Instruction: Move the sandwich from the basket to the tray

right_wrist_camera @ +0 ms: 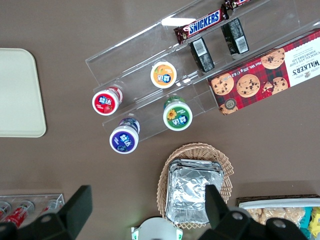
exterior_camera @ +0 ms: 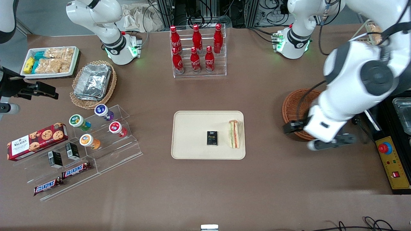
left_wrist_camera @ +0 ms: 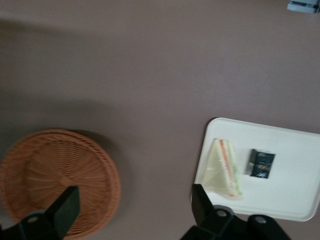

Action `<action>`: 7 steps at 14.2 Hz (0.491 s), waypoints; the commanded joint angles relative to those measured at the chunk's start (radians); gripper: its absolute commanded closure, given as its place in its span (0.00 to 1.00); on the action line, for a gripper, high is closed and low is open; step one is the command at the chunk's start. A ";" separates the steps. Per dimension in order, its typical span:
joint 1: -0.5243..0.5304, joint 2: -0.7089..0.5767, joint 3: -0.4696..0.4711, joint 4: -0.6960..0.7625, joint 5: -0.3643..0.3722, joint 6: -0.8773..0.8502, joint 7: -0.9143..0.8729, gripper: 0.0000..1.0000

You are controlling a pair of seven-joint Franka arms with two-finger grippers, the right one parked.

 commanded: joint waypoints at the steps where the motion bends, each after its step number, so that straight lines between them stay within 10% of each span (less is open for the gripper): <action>1: -0.011 -0.087 0.115 -0.065 -0.009 -0.033 0.144 0.01; 7: -0.011 -0.271 0.298 -0.332 -0.012 0.083 0.442 0.01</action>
